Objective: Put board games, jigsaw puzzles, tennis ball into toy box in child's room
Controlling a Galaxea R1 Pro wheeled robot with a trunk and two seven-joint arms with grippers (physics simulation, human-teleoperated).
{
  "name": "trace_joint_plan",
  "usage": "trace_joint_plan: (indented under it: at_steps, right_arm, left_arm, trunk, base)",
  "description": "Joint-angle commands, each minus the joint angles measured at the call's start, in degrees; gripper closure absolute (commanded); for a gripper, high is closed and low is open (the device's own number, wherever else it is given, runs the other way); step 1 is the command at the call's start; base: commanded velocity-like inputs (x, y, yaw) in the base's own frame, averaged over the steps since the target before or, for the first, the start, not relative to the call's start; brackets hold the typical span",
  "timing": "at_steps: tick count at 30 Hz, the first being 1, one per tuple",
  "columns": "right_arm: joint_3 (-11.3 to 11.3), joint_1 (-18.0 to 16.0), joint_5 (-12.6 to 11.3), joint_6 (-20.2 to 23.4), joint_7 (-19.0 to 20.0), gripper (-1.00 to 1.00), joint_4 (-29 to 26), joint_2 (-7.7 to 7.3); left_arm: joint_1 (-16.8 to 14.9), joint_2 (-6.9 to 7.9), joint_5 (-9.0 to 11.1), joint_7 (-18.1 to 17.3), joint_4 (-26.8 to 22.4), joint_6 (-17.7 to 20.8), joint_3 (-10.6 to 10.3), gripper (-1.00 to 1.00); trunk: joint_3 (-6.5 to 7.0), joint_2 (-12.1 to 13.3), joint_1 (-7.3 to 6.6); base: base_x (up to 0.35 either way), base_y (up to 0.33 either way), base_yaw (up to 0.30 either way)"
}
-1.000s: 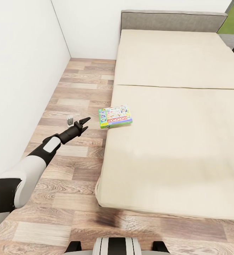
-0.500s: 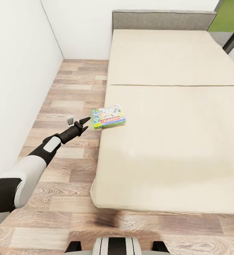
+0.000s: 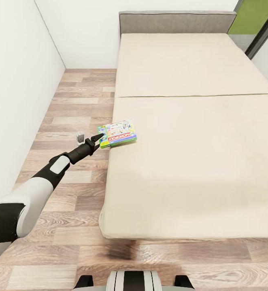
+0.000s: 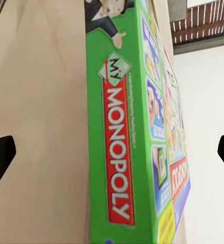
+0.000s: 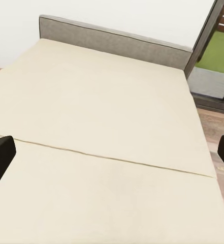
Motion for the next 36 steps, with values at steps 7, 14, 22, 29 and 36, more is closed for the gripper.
trace_joint_plan:
  at_steps: [7,14,22,29,36]
  right_arm:
    - [0.0,-0.2,0.3,0.3,0.4,-1.00,0.0,0.00]
    - [0.0,-0.2,0.3,0.3,0.4,-1.00,0.0,0.00]
    - [0.0,-0.2,0.3,0.3,0.4,-1.00,0.0,0.00]
    - [0.1,-0.2,0.3,0.3,0.4,-1.00,-0.1,0.00]
    - [0.1,-0.2,0.3,0.3,0.4,-1.00,-0.2,0.00]
  left_arm:
    - [0.0,0.04,0.6,-0.1,0.0,0.3,-0.4,-1.00]
    - [0.0,0.03,0.6,-0.2,0.0,0.3,-0.4,-1.00]
    - [0.0,0.03,0.6,-0.2,0.0,0.3,-0.4,-1.00]
    - [0.0,0.03,0.6,-0.3,-0.1,0.3,-0.4,-1.00]
    - [0.0,0.03,0.6,-0.3,-0.1,0.3,-0.4,-1.00]
  trunk:
    - [-0.03,0.0,0.00]
    - [-0.03,0.0,0.00]
    - [-0.03,0.0,0.00]
    - [-0.03,0.0,0.00]
    - [-0.03,0.0,0.00]
  base:
    - [0.000,0.000,-0.017]
    - [0.000,0.000,-0.006]
    - [0.000,0.000,-0.002]
    - [0.000,0.000,-0.052]
    - [0.000,0.000,-0.148]
